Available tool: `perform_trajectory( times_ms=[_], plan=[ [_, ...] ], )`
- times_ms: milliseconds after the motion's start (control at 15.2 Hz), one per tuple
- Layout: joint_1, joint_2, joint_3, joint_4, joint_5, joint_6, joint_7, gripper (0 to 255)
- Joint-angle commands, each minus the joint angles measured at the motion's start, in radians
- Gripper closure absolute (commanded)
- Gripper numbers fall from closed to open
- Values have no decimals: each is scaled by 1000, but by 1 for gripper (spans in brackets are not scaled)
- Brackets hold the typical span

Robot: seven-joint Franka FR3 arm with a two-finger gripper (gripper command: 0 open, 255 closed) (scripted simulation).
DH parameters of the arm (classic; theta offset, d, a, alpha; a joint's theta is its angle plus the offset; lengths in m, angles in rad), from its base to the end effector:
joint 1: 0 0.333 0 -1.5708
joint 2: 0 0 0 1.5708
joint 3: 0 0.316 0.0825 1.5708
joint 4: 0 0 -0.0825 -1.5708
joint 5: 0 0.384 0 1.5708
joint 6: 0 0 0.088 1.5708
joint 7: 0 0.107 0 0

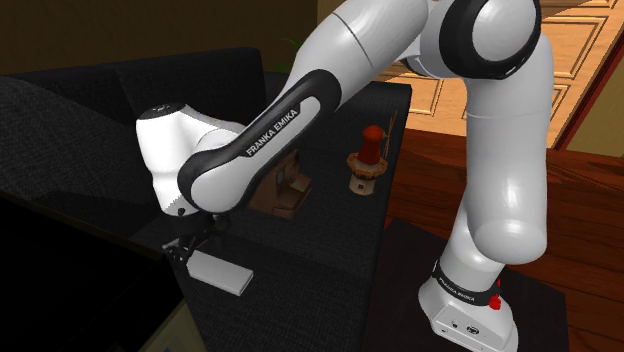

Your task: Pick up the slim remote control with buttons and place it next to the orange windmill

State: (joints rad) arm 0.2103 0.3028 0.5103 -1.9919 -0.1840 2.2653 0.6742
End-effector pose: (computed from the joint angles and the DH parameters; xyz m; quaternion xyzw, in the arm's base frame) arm 0.4620 0.3843 0.3297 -0.9974 -0.0715 -0.0048 0.0066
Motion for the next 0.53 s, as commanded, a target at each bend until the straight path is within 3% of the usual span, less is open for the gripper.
perform_trajectory(
  times_ms=[0,462],
  plan=[
    [6,20,-5,-1,-14,18,9,0],
    [12,43,-13,-8,-30,46,20,0]
  ],
)
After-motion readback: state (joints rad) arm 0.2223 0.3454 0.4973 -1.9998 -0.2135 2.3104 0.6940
